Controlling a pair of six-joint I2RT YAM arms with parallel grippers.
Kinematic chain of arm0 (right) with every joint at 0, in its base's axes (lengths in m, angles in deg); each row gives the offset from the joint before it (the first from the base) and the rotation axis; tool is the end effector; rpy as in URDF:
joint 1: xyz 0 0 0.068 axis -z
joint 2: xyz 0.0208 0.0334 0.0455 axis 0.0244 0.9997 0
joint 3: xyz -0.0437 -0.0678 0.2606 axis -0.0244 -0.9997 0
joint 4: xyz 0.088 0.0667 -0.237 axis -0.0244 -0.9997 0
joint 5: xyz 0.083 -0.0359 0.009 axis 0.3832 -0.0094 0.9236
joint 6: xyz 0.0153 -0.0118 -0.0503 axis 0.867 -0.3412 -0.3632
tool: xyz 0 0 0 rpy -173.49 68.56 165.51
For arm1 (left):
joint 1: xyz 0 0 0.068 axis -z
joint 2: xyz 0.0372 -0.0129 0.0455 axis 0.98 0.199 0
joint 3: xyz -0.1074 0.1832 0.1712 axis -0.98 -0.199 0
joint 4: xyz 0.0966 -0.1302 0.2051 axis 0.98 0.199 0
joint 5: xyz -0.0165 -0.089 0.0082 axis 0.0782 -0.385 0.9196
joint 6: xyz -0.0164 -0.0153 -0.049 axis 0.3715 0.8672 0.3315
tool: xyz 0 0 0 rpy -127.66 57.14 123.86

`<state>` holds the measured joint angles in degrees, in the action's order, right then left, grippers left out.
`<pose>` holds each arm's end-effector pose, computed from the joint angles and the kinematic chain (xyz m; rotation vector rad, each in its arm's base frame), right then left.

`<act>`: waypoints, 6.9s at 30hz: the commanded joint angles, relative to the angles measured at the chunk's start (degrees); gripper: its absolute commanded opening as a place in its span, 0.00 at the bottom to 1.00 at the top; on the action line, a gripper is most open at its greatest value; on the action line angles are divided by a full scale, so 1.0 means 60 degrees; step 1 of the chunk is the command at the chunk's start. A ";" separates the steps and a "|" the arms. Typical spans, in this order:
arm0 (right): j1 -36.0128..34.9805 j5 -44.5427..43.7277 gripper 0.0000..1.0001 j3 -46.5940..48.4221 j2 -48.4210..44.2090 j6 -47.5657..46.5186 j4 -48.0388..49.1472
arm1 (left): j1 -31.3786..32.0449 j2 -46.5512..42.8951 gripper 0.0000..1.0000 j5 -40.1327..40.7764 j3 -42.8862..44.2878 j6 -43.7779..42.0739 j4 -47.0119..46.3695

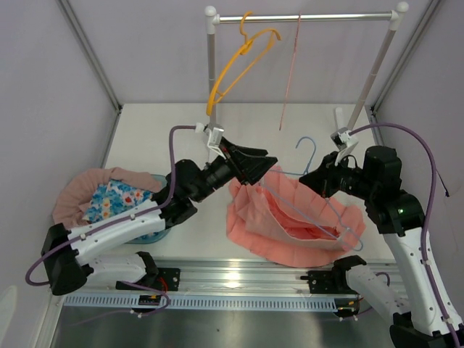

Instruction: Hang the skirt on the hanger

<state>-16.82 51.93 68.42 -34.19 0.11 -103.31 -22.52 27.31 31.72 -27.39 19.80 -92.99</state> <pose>0.1361 0.0577 0.4005 -0.5589 1.9129 0.8047 0.1551 -0.2308 0.3852 0.2855 1.4043 -1.3304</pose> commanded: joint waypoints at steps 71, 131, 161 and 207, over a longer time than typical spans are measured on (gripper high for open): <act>0.3697 -0.4770 0.88 0.8713 0.7153 0.2895 0.2023 | -0.0004 -0.4699 0.63 0.3431 0.0587 -0.0727 0.8193; 0.2878 -0.1943 0.94 -0.0988 -0.0349 0.3291 0.1188 | -0.7577 -0.3217 0.00 0.5103 -0.0281 0.2293 1.1870; 0.0877 -0.3257 0.92 -0.2011 -0.0421 0.3481 0.1202 | 0.0538 0.0397 0.33 0.3405 -0.2151 0.2865 0.6335; -0.7625 -0.7040 0.46 -0.4753 0.6507 0.6865 0.6740 | -0.1674 0.0076 0.54 0.1733 -0.4730 0.3947 0.4971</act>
<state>-62.09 11.28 39.48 2.92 39.00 -63.25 -32.22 27.25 43.59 -57.31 43.87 -59.79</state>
